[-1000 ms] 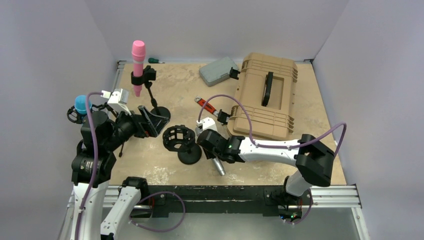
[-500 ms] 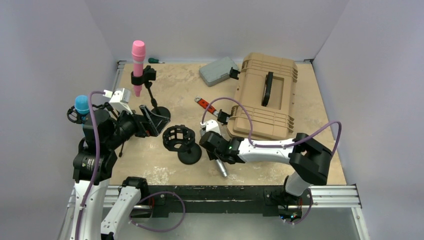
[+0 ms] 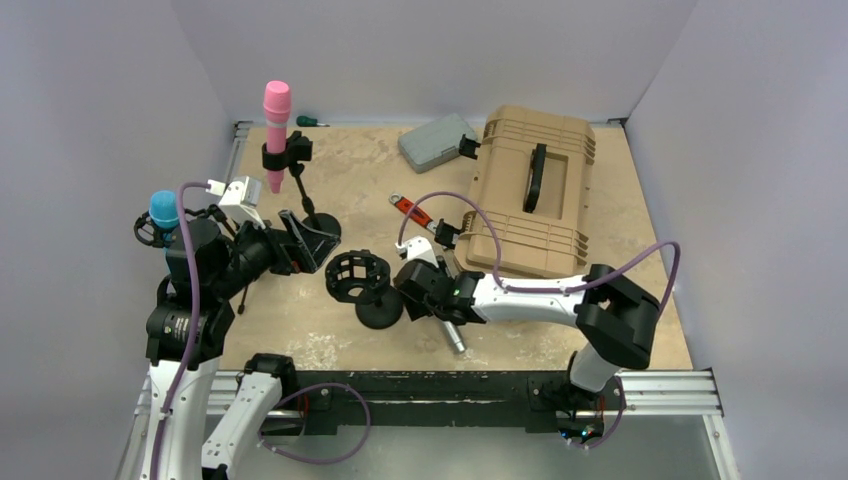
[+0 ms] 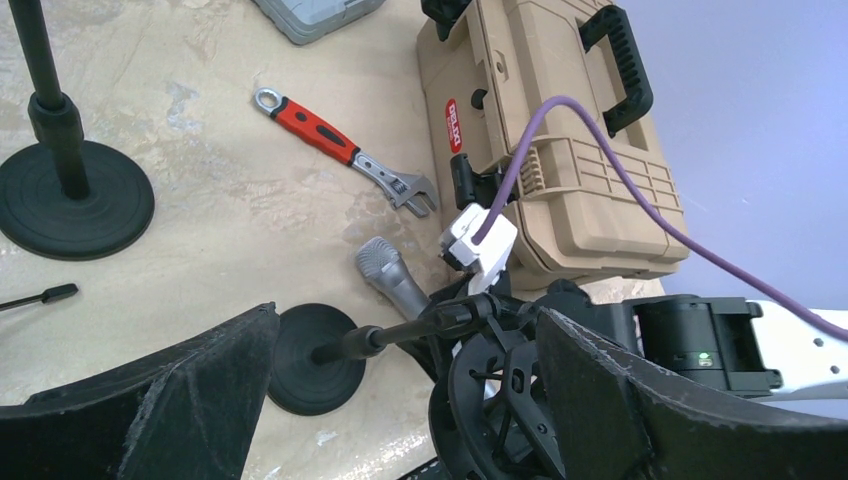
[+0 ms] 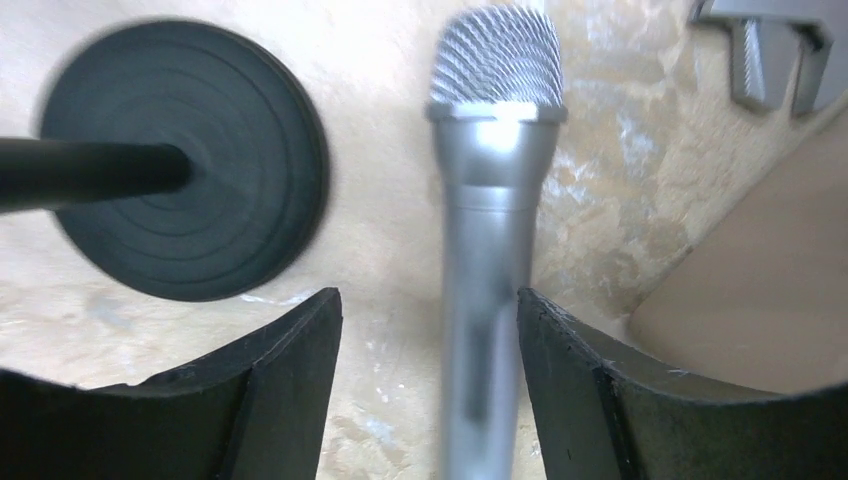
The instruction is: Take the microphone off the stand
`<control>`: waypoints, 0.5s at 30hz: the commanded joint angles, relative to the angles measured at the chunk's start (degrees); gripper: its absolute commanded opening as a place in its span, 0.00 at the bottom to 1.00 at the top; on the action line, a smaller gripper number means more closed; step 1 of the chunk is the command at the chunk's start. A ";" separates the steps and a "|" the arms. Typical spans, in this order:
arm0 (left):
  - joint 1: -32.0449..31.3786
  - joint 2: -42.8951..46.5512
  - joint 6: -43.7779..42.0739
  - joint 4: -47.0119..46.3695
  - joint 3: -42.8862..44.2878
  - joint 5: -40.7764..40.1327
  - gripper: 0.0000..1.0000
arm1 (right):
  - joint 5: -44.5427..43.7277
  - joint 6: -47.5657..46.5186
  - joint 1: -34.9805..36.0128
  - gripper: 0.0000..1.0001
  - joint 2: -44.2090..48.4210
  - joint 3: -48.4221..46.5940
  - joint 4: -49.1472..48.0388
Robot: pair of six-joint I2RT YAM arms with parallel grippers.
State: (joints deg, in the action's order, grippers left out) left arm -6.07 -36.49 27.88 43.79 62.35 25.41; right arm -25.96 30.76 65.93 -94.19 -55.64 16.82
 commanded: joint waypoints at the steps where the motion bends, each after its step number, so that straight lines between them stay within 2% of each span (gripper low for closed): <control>1: -0.26 -0.05 -0.30 -1.98 -0.11 1.44 0.97 | -0.63 -3.47 -0.01 0.63 5.65 -6.33 1.15; 10: -0.24 0.20 -0.28 -1.78 -0.09 1.56 0.97 | -4.13 -9.62 -1.00 0.63 15.73 -12.11 2.90; 15: -0.26 0.28 -0.20 -1.63 0.18 1.89 0.96 | 3.84 -11.74 -8.81 0.63 18.98 -12.14 2.31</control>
State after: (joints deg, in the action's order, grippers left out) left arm -6.07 -36.47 27.88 43.79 62.35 25.96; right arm -26.87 22.15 63.00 -77.08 -66.50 19.14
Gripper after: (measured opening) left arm 0.967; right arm 0.634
